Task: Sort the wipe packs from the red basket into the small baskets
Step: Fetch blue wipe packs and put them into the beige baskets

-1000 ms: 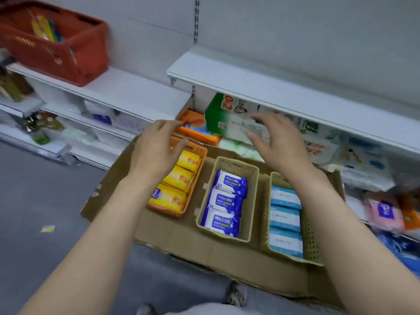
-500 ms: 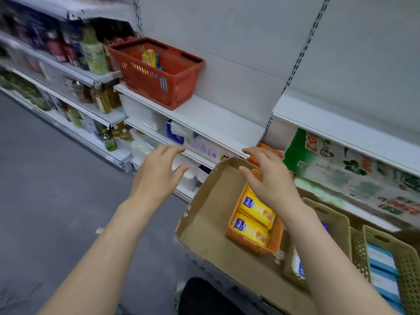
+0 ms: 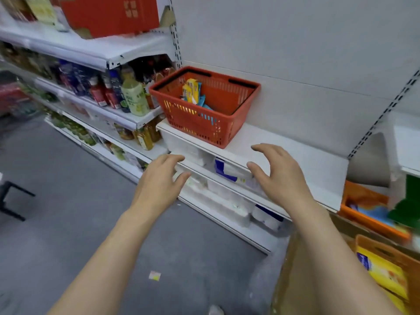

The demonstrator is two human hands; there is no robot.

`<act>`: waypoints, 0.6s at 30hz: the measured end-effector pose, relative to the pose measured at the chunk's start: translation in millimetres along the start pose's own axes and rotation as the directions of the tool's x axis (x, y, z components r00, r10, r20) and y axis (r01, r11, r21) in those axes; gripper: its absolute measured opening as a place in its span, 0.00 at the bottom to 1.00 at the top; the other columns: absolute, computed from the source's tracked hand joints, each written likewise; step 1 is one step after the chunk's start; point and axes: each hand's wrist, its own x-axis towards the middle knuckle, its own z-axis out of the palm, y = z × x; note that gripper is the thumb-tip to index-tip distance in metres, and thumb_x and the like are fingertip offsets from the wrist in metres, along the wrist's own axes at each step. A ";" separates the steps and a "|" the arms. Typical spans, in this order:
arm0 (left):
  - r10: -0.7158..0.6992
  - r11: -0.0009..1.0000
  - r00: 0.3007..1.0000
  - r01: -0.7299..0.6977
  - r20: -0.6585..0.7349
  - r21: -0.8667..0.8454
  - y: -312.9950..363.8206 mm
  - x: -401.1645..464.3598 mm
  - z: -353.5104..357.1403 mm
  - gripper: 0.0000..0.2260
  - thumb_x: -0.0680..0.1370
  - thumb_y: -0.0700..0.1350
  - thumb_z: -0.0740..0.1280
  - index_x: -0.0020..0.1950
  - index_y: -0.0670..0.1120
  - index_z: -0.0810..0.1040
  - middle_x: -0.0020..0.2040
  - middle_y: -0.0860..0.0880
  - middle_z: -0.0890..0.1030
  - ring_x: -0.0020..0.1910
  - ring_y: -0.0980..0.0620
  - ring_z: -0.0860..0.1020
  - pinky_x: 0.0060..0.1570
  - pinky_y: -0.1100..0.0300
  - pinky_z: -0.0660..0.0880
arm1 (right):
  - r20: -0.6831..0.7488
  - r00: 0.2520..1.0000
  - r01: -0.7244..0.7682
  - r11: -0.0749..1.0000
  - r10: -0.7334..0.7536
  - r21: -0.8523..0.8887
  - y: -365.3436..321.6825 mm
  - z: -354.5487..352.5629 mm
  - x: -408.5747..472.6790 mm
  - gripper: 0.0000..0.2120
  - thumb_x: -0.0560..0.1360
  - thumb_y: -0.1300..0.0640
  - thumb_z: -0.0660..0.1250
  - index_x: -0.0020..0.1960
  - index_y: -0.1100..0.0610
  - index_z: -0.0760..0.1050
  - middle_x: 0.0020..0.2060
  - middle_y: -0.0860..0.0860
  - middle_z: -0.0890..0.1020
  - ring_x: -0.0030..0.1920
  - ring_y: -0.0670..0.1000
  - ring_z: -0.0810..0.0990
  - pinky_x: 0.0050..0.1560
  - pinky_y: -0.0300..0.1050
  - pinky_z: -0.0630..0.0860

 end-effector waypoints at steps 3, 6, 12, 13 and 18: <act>0.023 1.000 1.000 -0.023 -0.006 -0.002 -21.8 50.7 0.3 0.18 0.78 0.55 0.67 0.67 0.51 0.76 0.63 0.51 0.77 0.61 0.49 0.74 0.60 0.54 0.70 | 0.014 1.000 -0.006 1.000 0.006 -0.010 -12.8 16.9 45.7 0.18 0.79 0.49 0.66 0.68 0.49 0.73 0.66 0.47 0.75 0.68 0.49 0.70 0.63 0.38 0.64; 0.063 0.998 0.998 -0.063 0.014 -0.028 -39.1 97.8 9.7 0.18 0.79 0.55 0.67 0.67 0.51 0.75 0.64 0.51 0.76 0.65 0.49 0.72 0.61 0.54 0.69 | 0.006 0.999 -0.042 0.998 0.042 -0.036 -17.4 33.4 82.2 0.18 0.79 0.49 0.66 0.68 0.49 0.73 0.66 0.46 0.75 0.67 0.48 0.71 0.61 0.35 0.62; 0.201 0.973 0.979 -0.196 0.032 -0.124 -91.5 208.2 24.8 0.19 0.78 0.54 0.67 0.68 0.51 0.75 0.65 0.52 0.75 0.65 0.52 0.71 0.62 0.57 0.68 | -0.070 0.988 -0.141 0.987 0.135 -0.083 -27.3 78.4 160.6 0.17 0.78 0.48 0.66 0.66 0.48 0.74 0.64 0.45 0.76 0.65 0.48 0.72 0.58 0.37 0.64; 0.216 0.968 0.976 -0.210 0.032 -0.137 -102.9 229.2 25.5 0.19 0.78 0.54 0.67 0.68 0.50 0.75 0.65 0.52 0.75 0.65 0.51 0.71 0.62 0.57 0.68 | -0.087 0.984 -0.163 0.983 0.155 -0.088 -32.1 87.4 177.3 0.17 0.78 0.48 0.66 0.66 0.48 0.74 0.63 0.46 0.77 0.64 0.48 0.73 0.58 0.39 0.66; 0.249 0.957 0.967 -0.237 0.056 -0.167 -152.6 327.3 30.4 0.17 0.79 0.52 0.68 0.66 0.48 0.76 0.63 0.48 0.77 0.64 0.47 0.72 0.62 0.52 0.69 | -0.091 0.976 -0.206 0.973 0.197 -0.105 -55.4 133.4 263.1 0.17 0.77 0.51 0.69 0.65 0.53 0.76 0.60 0.50 0.79 0.58 0.51 0.77 0.58 0.41 0.70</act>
